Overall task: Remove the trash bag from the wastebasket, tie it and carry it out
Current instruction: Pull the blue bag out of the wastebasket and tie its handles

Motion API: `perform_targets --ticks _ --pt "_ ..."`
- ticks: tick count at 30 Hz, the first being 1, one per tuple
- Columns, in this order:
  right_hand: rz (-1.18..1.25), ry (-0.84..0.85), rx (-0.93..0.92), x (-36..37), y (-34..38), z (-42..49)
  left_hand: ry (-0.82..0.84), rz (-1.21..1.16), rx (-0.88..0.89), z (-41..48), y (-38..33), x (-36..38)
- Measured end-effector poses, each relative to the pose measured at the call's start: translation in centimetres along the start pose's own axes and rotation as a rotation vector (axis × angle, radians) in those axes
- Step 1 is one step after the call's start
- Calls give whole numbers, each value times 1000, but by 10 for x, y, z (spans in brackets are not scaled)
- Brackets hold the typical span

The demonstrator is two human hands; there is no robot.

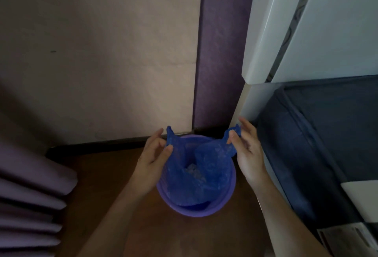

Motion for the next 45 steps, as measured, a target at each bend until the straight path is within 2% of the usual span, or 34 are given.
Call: perform_targets --ticks 3,7,10,13,15,17,19,23,25,27,29,32,35,38,41,45 --pt "195 34 62 14 9 6 2 -298 -45 10 -14 6" --pt "415 127 113 36 12 2 8 -416 28 16 -23 8" --pt "235 338 29 60 18 -10 -19 -376 112 15 -27 9" --pt "44 584 43 99 15 -36 19 -263 270 12 -43 10" --pt "-107 583 -39 114 15 -45 15 -202 310 11 -48 9" --pt "-108 500 -91 114 18 -42 3 -208 315 11 -45 7" --pt "-54 433 -100 107 21 -35 54 -217 276 14 -30 7" --pt "56 406 -81 103 29 -30 320 -80 78 12 17 32" --pt "76 373 -94 104 33 -28 349 -67 52 10 27 46" --pt "95 372 -101 103 35 -27 324 -23 32 10 34 55" --pt "126 387 -56 98 33 -23 236 -74 -78 12 48 56" --pt "78 401 2 81 19 -17 -54 -347 -397 11 73 50" --pt "80 412 56 57 6 -11 -236 -561 -528 11 84 44" --pt "67 367 45 25 2 -7 -271 -747 -581 18 86 39" --pt "26 297 84 10 -9 -5 -273 -810 -609 24 89 38" --pt "17 443 125 49 -17 -17 -156 -886 -576 24 72 52"
Point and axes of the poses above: each hand's wrist, its own z-axis towards the middle knuckle, its own x-axis out of the palm, y = z × x, the point moved 8 cm from there along z, towards the middle knuckle, and after that the axes turned 12 degrees about -y, right-handed, at the moved point
